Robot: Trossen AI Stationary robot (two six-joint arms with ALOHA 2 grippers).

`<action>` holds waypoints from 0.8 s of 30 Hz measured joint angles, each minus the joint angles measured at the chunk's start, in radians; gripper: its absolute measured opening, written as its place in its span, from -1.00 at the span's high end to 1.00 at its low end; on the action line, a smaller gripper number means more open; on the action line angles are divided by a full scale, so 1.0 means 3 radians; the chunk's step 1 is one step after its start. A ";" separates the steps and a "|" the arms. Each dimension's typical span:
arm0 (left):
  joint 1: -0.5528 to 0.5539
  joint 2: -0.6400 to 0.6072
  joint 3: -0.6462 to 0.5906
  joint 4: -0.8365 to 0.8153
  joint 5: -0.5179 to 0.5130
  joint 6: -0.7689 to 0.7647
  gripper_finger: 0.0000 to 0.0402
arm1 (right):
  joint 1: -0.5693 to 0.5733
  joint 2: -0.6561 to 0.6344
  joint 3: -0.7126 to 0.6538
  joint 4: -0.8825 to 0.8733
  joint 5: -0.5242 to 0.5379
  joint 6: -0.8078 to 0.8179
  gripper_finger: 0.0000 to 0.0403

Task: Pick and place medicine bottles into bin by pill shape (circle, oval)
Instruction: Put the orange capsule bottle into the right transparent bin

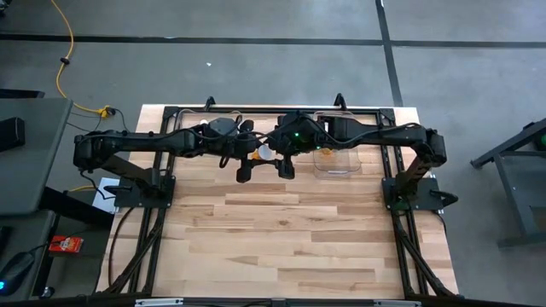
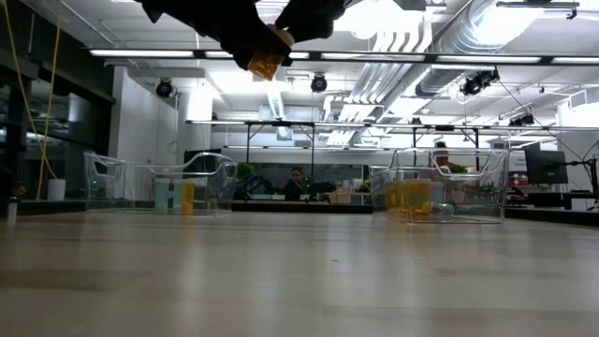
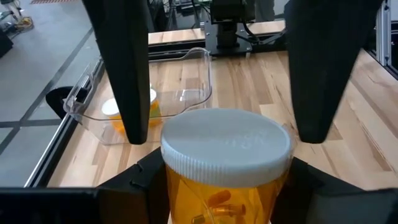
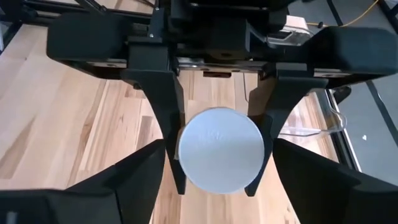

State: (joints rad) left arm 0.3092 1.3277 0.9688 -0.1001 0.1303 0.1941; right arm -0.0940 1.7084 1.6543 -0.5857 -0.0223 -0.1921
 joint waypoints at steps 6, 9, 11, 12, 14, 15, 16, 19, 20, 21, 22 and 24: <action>0.0000 0.0000 -0.0001 0.0079 -0.0001 -0.0051 0.07 | 0.0000 0.0000 0.0000 -0.0010 0.0046 -0.0011 -0.30; 0.0000 0.0004 -0.0004 0.0159 0.0031 -0.0076 0.07 | 0.0002 -0.0004 0.0001 -0.0028 0.0047 -0.0051 -0.21; 0.0000 0.0004 -0.0005 0.0173 0.0036 -0.0077 0.07 | 0.0005 -0.0005 0.0002 -0.0028 0.0047 -0.0050 -0.16; 0.0000 0.0004 -0.0005 0.0177 0.0036 -0.0078 0.07 | 0.0005 -0.0006 0.0003 -0.0028 0.0047 -0.0050 -0.14; 0.0000 0.0004 -0.0005 0.0178 0.0038 -0.0078 0.07 | 0.0010 -0.0006 0.0003 -0.0029 0.0048 -0.0050 -0.13; 0.0000 0.0004 -0.0005 0.0180 0.0038 -0.0078 0.07 | 0.0010 -0.0006 0.0003 -0.0029 0.0048 -0.0049 -0.13; 0.0000 0.0004 -0.0005 0.0183 0.0038 -0.0078 0.07 | 0.0010 -0.0006 0.0003 -0.0029 0.0047 -0.0042 -0.13; -0.0005 0.0004 -0.0005 0.0186 0.0042 -0.0084 0.07 | 0.0010 -0.0006 0.0003 -0.0031 0.0035 0.0023 -0.11; -0.0005 0.0004 -0.0005 0.0187 0.0042 -0.0079 0.07 | 0.0010 -0.0006 0.0003 -0.0031 0.0035 0.0027 -0.09; -0.0005 0.0004 -0.0005 0.0188 0.0042 -0.0061 0.07 | 0.0011 -0.0006 0.0003 -0.0031 0.0036 0.0026 -0.07; -0.0006 0.0004 -0.0005 0.0189 0.0043 -0.0047 0.07 | 0.0011 -0.0006 0.0003 -0.0031 0.0036 0.0026 -0.04; -0.0007 0.0004 -0.0005 0.0191 0.0042 -0.0038 0.07 | 0.0011 -0.0006 0.0003 -0.0032 0.0036 0.0029 0.01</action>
State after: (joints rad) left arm 0.3072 1.3289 0.9672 -0.0429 0.1430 0.1828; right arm -0.0906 1.7065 1.6550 -0.5953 -0.0116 -0.1833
